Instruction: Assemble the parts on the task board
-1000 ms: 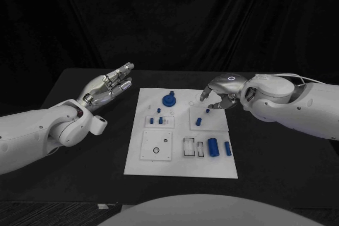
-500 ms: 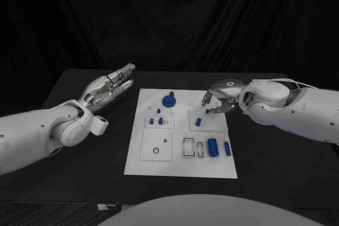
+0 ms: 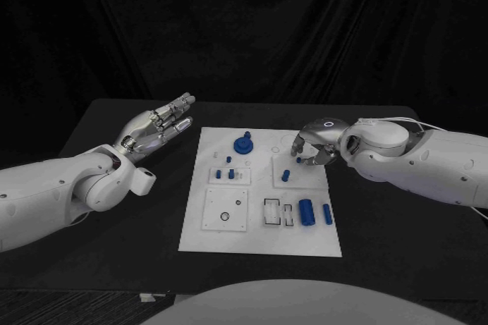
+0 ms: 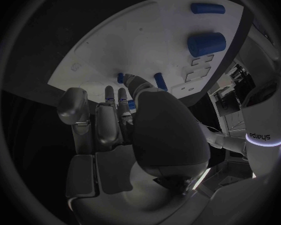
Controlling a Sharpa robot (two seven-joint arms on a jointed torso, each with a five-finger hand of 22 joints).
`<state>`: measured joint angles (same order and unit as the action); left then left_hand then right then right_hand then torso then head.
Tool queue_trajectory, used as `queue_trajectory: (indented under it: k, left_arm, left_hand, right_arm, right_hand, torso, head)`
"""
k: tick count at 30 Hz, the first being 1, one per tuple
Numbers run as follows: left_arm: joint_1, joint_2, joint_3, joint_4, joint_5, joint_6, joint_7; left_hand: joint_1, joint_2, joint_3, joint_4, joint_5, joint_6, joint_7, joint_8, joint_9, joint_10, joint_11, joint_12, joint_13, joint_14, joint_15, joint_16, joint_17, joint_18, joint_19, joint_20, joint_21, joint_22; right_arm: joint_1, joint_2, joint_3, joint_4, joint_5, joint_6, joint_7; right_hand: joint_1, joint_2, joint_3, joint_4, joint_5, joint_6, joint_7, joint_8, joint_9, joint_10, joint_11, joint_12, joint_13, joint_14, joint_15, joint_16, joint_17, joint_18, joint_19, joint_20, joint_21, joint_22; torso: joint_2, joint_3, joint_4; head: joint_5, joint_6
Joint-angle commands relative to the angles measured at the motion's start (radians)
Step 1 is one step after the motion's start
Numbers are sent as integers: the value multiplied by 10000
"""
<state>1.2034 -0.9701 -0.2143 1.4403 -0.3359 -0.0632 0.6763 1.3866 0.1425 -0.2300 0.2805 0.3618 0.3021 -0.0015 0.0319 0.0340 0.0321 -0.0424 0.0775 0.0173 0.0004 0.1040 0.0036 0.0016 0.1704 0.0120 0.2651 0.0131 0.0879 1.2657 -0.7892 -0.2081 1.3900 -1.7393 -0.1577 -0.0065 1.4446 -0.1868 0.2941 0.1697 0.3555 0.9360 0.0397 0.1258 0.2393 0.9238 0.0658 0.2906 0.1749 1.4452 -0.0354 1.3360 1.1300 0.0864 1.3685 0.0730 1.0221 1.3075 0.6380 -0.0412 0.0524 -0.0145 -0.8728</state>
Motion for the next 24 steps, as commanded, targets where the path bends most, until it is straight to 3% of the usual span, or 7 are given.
queue_trajectory:
  k: [1, 16, 19, 22, 24]
  left_arm:
    - [-19, 17, 9, 0, 108, -11, 1558]
    - [-80, 63, 8, -66, 108, 285, 1441]
    - [-88, 72, 8, -71, 108, 320, 1451]
    - [-94, 77, 8, -77, 108, 338, 1448]
    - [-97, 79, 8, -84, 108, 347, 1442]
  left_hand:
    - [163, 15, 18, -82, 183, 33, 44, 23, 8, 3, 103, 54, 12, -4, 69, -36, -16, 98, -8, 81, 3, 24]
    - [508, 66, 14, -152, 444, 381, 223, 63, 42, 29, 260, 94, 18, -4, 248, -36, -16, 116, 244, 249, 152, 606]
    - [526, 81, 16, -151, 457, 400, 228, 65, 43, 28, 263, 94, 18, 2, 261, -34, -14, 115, 274, 255, 167, 644]
    - [537, 87, 16, -151, 468, 408, 230, 66, 44, 34, 266, 104, 20, 5, 264, -33, -12, 113, 283, 256, 170, 646]
    - [553, 97, 19, -155, 485, 422, 235, 67, 45, 37, 273, 107, 21, 12, 274, -30, -10, 110, 298, 259, 177, 667]
  right_arm:
    - [-56, 55, 6, -111, -87, -109, 96]
    - [-272, 272, 6, -467, -87, -353, 347]
    - [-297, 305, 7, -524, -87, -344, 389]
    - [-315, 327, 7, -569, -87, -415, 459]
    - [-324, 333, 7, -591, -87, -504, 518]
  right_hand:
    - [-65, 13, 94, -37, 68, 111, 10, 75, 55, 111, -2, 144, 45, -7, -3, -3, -6, 175, 50, -1, -11, 1251]
    - [-181, 137, 408, -424, 1, 583, 103, 690, 616, 398, -132, 930, 449, 48, -100, 14, 20, 153, 144, -87, 109, 1290]
    - [-213, 194, 455, -565, -69, 833, 163, 1036, 885, 395, -190, 1125, 563, 1, -133, -63, -87, 173, 95, -113, -17, 1261]
    - [-190, 228, 490, -625, -78, 854, 166, 1120, 966, 422, -206, 1195, 601, -14, -144, -86, -118, 175, 86, -124, -34, 1259]
    - [-140, 285, 547, -731, -79, 954, 255, 1298, 1119, 524, -276, 1323, 663, -19, -184, -98, -131, 178, 83, -151, -41, 1261]
  torso:
    - [-2, -4, 3]
    - [-5, -12, 4]
    - [-10, -15, 3]
    - [-15, -18, 6]
    - [-13, -16, 4]
  head:
    - [4, 2]
    - [62, 2]
    - [95, 2]
    - [136, 2]
    - [152, 2]
